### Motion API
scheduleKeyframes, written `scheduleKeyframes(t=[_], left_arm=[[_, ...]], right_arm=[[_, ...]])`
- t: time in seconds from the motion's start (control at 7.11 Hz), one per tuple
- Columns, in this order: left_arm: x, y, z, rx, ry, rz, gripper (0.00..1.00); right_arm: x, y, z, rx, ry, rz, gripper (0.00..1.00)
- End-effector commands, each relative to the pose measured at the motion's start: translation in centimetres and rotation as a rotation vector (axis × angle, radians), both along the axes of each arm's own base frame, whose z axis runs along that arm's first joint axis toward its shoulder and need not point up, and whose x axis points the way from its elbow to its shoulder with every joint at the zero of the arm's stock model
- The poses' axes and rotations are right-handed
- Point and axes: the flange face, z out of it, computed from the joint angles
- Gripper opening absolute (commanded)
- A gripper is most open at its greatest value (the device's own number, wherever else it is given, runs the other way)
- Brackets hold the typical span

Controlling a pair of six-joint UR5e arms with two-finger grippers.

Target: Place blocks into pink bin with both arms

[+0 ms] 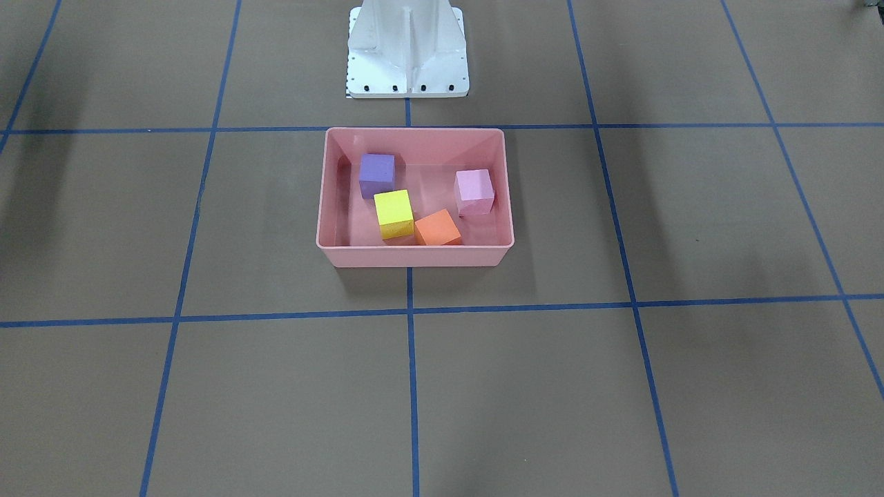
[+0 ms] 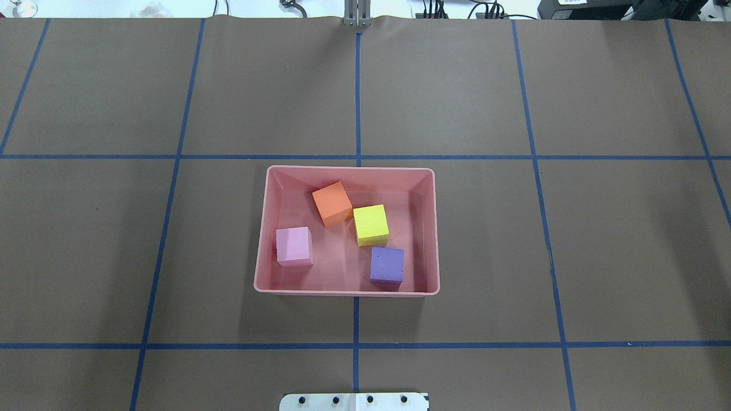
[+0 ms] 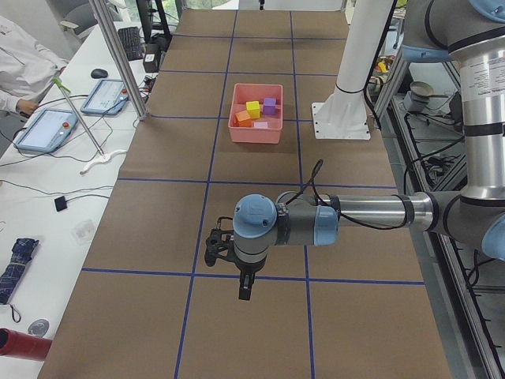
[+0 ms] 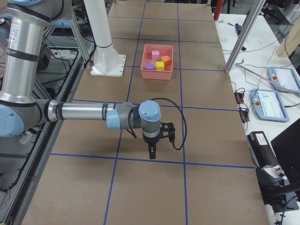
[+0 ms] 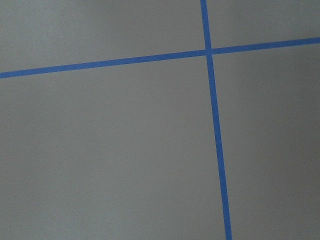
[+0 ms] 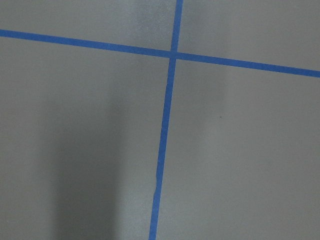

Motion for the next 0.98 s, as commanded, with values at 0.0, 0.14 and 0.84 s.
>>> scheduleKeyframes(t=[0.0,0.14,0.84], left_arm=[[0.0,0.0,0.0,0.000,0.000,0.001,1.00],[0.0,0.1,0.1,-0.002,0.000,0.001,1.00],[0.1,0.2,0.2,-0.005,0.001,0.001,1.00]], right_arm=[[0.0,0.5,1.7,-0.031,-0.007,-0.003,1.00],[0.1,0.7,2.6,-0.043,0.007,-0.008,1.00],[0.0,0.5,2.6,-0.046,-0.006,-0.005,1.00]])
